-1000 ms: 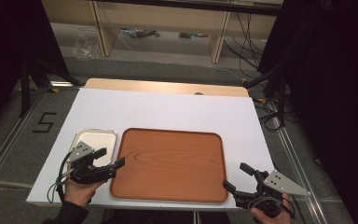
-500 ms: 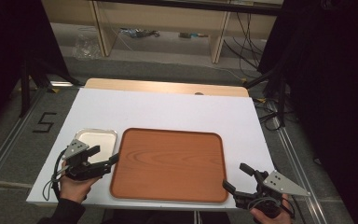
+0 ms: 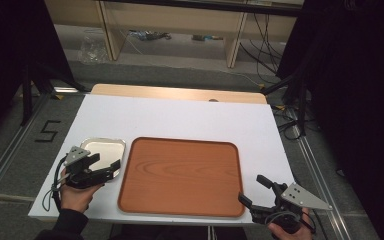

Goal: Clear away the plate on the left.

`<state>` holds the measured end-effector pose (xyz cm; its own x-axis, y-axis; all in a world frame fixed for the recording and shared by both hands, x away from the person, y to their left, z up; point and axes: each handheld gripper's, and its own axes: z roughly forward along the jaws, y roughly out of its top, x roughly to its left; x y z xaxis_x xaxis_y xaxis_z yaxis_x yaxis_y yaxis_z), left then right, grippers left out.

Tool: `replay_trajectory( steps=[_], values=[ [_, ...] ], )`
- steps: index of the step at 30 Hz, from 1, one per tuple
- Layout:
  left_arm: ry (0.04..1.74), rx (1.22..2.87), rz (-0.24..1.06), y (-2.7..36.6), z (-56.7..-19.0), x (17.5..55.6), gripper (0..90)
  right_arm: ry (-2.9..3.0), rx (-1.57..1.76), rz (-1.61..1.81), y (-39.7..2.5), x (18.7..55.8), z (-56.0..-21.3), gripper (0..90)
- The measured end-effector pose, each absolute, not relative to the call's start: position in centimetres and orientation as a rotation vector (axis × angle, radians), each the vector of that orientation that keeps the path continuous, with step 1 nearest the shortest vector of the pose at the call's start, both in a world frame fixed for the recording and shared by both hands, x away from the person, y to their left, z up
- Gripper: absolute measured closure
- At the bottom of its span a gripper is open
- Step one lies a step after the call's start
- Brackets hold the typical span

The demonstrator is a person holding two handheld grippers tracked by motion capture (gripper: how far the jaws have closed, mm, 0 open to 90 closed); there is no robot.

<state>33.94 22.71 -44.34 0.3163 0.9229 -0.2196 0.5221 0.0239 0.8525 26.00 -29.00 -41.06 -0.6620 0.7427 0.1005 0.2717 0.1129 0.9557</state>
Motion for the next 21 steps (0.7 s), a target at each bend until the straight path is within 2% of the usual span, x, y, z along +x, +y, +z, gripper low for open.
replay_trajectory(
  steps=[6,21],
  values=[
    [1.385,1.636,0.575,23.7,-44.5,34.4,19.5,1.996,0.983,1.569,-29.0,26.0,-41.1,15.7],
    [1.591,1.599,0.553,28.0,-45.9,36.1,21.6,2.000,0.970,1.567,-28.9,26.0,-41.1,15.9]
  ],
)
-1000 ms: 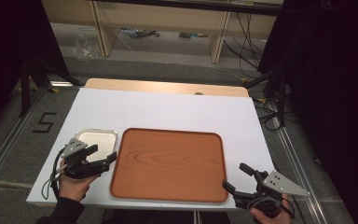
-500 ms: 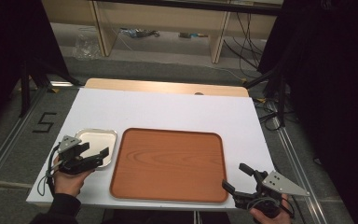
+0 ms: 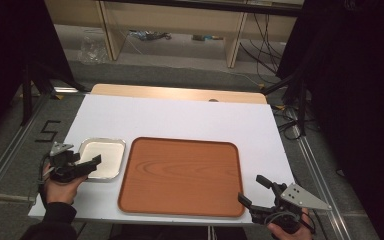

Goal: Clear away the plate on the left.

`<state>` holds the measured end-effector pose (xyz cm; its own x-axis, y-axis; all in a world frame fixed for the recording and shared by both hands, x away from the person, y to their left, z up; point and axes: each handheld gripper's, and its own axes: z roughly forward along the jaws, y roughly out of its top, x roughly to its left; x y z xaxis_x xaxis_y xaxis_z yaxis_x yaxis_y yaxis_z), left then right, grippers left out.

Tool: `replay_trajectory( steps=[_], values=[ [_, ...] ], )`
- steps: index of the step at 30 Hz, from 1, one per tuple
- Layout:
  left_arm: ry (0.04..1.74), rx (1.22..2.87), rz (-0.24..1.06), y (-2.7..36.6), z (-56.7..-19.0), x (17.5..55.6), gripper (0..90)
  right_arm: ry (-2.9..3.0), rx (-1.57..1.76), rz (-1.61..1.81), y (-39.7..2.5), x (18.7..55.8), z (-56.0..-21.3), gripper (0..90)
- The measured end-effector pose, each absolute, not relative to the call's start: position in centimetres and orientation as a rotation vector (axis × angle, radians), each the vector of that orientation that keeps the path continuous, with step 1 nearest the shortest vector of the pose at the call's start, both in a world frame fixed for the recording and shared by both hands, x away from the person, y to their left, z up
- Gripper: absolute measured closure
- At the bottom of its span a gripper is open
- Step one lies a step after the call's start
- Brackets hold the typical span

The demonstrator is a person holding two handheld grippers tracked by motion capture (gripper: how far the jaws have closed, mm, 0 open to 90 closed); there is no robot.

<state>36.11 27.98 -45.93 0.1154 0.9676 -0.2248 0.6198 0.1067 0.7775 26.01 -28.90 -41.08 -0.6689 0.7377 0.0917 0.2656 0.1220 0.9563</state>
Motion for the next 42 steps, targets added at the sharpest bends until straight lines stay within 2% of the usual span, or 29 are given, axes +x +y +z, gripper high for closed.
replay_trajectory(
  steps=[14,19,24,28,42],
  values=[
    [1.720,1.565,0.557,30.9,-46.8,36.8,26.8,2.001,1.009,1.556,-28.9,25.8,-41.0,15.9],
    [1.790,1.551,0.546,31.6,-47.4,37.3,38.3,2.003,1.033,1.563,-28.8,25.7,-41.0,15.9],
    [1.797,1.574,0.535,32.5,-47.8,37.8,44.2,2.000,1.006,1.556,-28.9,25.8,-41.0,15.9],
    [1.817,1.567,0.515,33.0,-48.2,38.2,45.5,2.001,1.035,1.562,-28.8,25.7,-41.0,15.9],
    [1.817,1.630,0.442,33.5,-48.6,39.2,65.9,2.006,1.006,1.559,-28.8,25.9,-41.0,15.9]
  ],
)
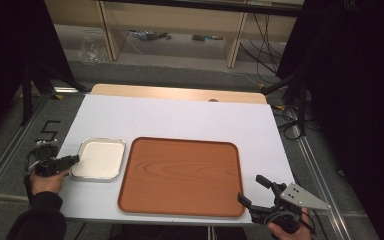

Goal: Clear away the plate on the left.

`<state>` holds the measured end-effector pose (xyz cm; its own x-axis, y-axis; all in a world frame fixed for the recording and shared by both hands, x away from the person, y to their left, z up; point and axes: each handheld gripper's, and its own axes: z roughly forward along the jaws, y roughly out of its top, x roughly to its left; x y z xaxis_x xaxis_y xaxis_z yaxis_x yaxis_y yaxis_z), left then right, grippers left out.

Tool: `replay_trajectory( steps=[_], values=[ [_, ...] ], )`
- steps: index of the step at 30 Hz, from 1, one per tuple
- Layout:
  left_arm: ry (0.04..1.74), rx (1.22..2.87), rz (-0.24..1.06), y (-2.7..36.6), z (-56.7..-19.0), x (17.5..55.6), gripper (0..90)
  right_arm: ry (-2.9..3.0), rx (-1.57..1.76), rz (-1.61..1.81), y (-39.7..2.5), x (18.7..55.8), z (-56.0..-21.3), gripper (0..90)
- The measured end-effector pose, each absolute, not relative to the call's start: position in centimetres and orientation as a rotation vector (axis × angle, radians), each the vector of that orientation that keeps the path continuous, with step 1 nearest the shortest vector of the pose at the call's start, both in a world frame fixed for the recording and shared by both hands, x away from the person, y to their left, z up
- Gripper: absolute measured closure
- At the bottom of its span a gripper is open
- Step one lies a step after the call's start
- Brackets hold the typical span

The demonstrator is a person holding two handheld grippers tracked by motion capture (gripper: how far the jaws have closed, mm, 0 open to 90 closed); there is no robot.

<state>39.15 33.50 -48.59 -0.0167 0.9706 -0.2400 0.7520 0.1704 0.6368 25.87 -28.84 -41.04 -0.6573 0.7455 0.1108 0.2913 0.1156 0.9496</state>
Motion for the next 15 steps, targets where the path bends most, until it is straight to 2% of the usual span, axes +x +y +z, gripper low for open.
replay_trajectory(
  steps=[4,5,15],
  values=[
    [1.823,1.616,0.427,33.4,-48.8,39.5,71.7,2.006,1.015,1.560,-28.8,25.9,-41.0,15.9],
    [1.808,1.660,0.421,33.6,-48.8,39.5,73.6,2.007,1.015,1.558,-28.8,25.9,-41.0,15.9],
    [1.800,1.651,0.396,33.5,-49.0,40.4,81.7,2.004,1.008,1.562,-28.7,25.9,-41.1,15.9]
  ],
)
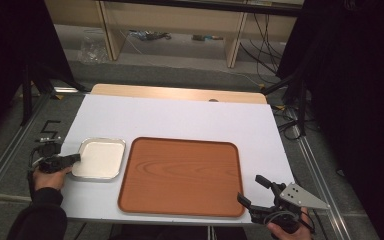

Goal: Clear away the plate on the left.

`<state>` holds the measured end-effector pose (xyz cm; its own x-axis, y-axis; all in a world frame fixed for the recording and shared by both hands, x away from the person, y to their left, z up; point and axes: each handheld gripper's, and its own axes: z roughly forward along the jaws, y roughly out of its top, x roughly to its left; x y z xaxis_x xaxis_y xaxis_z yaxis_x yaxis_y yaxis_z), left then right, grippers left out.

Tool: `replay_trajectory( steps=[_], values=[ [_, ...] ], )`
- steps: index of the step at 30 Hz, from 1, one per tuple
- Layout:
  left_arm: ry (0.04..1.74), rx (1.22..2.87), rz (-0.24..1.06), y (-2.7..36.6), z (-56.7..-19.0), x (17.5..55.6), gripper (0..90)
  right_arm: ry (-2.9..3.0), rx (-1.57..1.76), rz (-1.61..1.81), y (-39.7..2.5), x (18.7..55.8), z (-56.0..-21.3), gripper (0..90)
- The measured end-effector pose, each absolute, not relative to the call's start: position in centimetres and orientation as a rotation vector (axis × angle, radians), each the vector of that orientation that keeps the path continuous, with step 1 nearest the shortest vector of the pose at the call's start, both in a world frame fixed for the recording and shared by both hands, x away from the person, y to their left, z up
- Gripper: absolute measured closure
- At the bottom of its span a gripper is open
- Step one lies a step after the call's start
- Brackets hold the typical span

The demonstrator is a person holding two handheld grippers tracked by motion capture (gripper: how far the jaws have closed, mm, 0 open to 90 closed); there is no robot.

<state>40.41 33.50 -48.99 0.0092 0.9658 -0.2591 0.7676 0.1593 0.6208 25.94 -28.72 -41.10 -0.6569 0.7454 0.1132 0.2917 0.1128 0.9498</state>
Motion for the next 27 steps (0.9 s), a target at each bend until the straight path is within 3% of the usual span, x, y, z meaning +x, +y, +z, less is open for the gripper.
replay_trajectory(
  steps=[5,18,27],
  values=[
    [1.794,1.674,0.403,33.3,-48.9,40.8,84.1,2.004,1.010,1.560,-28.7,25.9,-41.1,15.9],
    [1.735,1.549,0.324,33.8,-48.7,40.6,88.2,2.003,0.997,1.560,-28.7,25.9,-41.1,16.1],
    [1.730,1.490,0.357,34.3,-48.1,40.3,88.2,2.017,1.002,1.554,-28.8,25.9,-41.0,16.2]
  ],
)
